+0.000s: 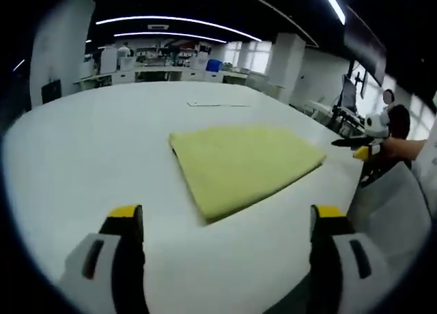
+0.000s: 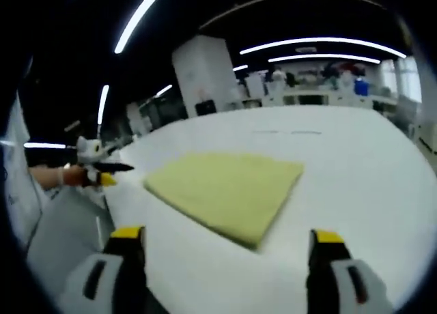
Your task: Fold the garment on the visible template until the final outline fits inside the template.
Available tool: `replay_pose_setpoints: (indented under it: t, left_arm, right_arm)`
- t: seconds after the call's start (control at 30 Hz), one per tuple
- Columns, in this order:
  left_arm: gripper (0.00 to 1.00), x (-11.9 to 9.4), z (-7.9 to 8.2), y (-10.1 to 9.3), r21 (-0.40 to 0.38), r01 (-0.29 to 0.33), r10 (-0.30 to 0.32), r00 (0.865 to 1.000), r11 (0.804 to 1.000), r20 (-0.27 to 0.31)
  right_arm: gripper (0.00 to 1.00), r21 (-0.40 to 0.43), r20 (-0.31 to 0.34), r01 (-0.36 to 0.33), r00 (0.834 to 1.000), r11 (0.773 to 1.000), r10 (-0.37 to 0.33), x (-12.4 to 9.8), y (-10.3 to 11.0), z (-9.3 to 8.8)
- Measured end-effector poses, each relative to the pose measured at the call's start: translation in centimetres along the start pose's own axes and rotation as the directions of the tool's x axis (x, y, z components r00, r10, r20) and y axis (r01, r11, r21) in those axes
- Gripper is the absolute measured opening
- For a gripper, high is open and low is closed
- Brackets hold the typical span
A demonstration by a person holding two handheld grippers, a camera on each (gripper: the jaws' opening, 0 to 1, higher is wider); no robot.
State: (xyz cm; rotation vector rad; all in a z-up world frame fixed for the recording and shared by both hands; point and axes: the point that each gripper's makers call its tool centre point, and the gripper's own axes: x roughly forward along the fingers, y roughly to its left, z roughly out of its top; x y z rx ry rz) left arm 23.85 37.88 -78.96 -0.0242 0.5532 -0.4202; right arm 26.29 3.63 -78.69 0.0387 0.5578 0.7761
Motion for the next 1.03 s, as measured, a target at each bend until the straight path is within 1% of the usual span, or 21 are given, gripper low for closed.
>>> replay_pose_setpoints:
  t: [0.1,0.2,0.27,0.3,0.33,0.37,0.4,0.5,0.57,0.7,0.77,0.87,1.03]
  left_arm:
    - [0.99,0.2,0.0,-0.5,-0.018,0.007,-0.007,1.0,1.0,-0.002]
    - [0.99,0.1,-0.2,-0.5,-0.015,-0.002,0.002,1.0,1.0,-0.009]
    - [0.99,0.1,-0.1,-0.7,-0.032,0.008,-0.008,1.0,0.999,-0.003]
    - [0.99,0.1,0.1,-1.0,-0.027,0.01,-0.01,1.0,1.0,-0.007]
    - [0.99,0.2,-0.1,-1.1,-0.013,0.01,-0.01,1.0,1.0,-0.012]
    - [0.99,0.2,-0.3,-1.0,-0.007,0.01,-0.01,1.0,1.0,-0.028]
    - [0.99,0.3,-0.4,-1.1,-0.008,0.012,-0.013,0.999,1.0,-0.031]
    - [0.99,0.1,-0.3,-1.4,-0.024,0.027,-0.028,0.999,0.999,-0.027]
    - [0.99,0.1,-0.3,-1.5,-0.016,0.027,-0.028,0.999,0.999,-0.028]
    - [0.99,0.2,-0.3,-1.7,0.003,0.034,-0.034,0.999,0.999,-0.038]
    - [0.99,0.1,-0.3,-1.7,-0.005,0.04,-0.04,0.998,0.999,-0.037]
    - [0.99,0.0,-0.3,-1.6,-0.004,0.035,-0.035,0.999,0.999,-0.035]
    - [0.99,0.0,-0.3,-1.6,-0.01,0.036,-0.036,0.999,0.999,-0.035]
  right_arm:
    - [0.99,-0.004,-0.003,-0.004,1.0,1.0,0.004,0.0,0.2,-0.5]
    - [0.99,-0.004,-0.008,0.002,1.0,1.0,-0.002,-0.2,0.1,-0.8]
    - [0.99,-0.004,-0.008,0.009,1.0,1.0,-0.009,-0.2,0.1,-0.9]
    - [0.99,-0.005,-0.012,0.01,1.0,1.0,-0.011,-0.3,0.1,-1.0]
    - [0.99,-0.003,-0.014,0.011,1.0,1.0,-0.011,-0.3,0.1,-1.0]
    - [0.99,0.002,-0.011,0.012,1.0,1.0,-0.012,-0.3,0.1,-0.9]
    - [0.99,0.004,-0.006,0.011,1.0,1.0,-0.011,-0.3,0.1,-0.8]
    - [0.99,0.002,-0.002,0.011,1.0,1.0,-0.011,-0.3,-0.1,-0.6]
    - [0.99,-0.002,-0.013,0.005,1.0,1.0,-0.005,-0.2,0.0,-0.8]
    - [0.99,0.009,-0.009,-0.008,1.0,1.0,0.008,-0.2,0.5,-0.7]
    - [0.99,0.008,-0.02,-0.011,1.0,1.0,0.011,-0.1,0.6,-0.9]
    - [0.99,-0.001,-0.026,-0.013,1.0,1.0,0.013,0.0,0.8,-0.9]
    - [0.99,0.008,-0.027,-0.008,1.0,1.0,0.009,0.2,0.6,-0.5]
